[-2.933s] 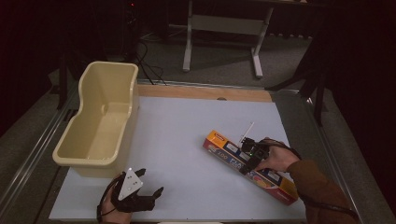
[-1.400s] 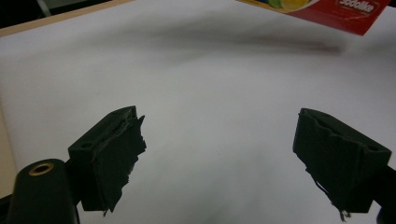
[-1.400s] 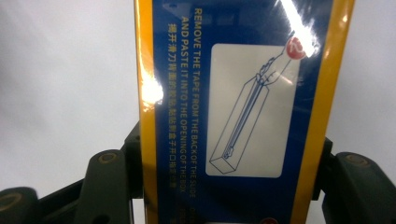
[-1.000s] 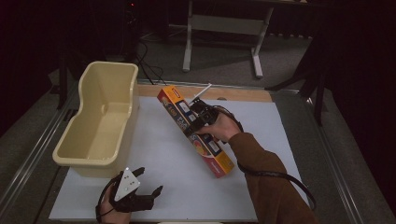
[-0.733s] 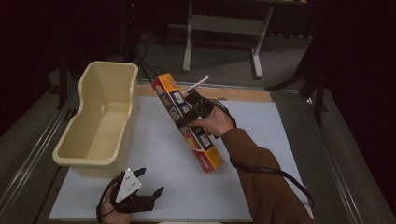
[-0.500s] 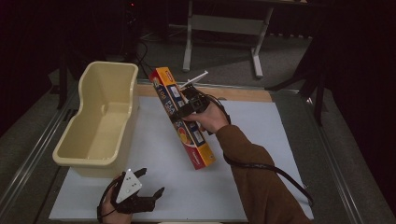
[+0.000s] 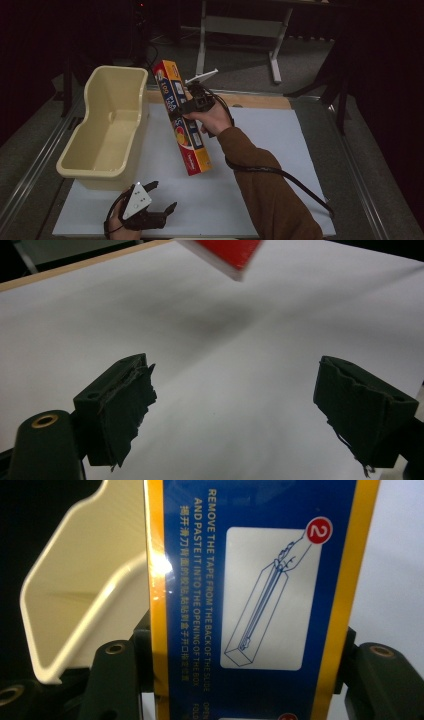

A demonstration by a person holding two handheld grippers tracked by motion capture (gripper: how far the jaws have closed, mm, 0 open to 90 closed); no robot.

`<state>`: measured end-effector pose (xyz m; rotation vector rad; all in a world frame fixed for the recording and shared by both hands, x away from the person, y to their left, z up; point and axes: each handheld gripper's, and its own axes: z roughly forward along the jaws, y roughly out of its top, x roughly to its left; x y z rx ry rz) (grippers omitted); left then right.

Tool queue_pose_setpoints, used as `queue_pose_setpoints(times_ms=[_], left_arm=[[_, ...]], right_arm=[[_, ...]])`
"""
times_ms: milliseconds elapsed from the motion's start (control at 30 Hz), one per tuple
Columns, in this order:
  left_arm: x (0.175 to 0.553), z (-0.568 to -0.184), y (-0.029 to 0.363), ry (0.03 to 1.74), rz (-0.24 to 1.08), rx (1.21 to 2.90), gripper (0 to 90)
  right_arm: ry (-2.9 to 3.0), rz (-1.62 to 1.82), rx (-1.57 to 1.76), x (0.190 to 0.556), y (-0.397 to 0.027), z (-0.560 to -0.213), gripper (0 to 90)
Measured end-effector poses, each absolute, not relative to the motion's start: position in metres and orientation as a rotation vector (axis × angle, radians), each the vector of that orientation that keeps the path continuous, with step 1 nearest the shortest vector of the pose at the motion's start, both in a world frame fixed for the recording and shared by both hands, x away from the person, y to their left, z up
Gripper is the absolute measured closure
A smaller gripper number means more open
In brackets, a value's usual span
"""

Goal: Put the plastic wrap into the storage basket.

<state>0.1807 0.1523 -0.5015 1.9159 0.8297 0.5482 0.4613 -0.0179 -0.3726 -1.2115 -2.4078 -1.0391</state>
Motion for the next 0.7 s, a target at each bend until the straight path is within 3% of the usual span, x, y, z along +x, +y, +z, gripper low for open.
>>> queue_pose_setpoints(times_ms=[700], left_arm=[[0.181, -0.503, 0.144, 0.773, 0.533, 1.942, 15.3]], right_arm=[[-2.124, -1.192, -1.265, 0.469, 0.006, -0.348, 40.0]])
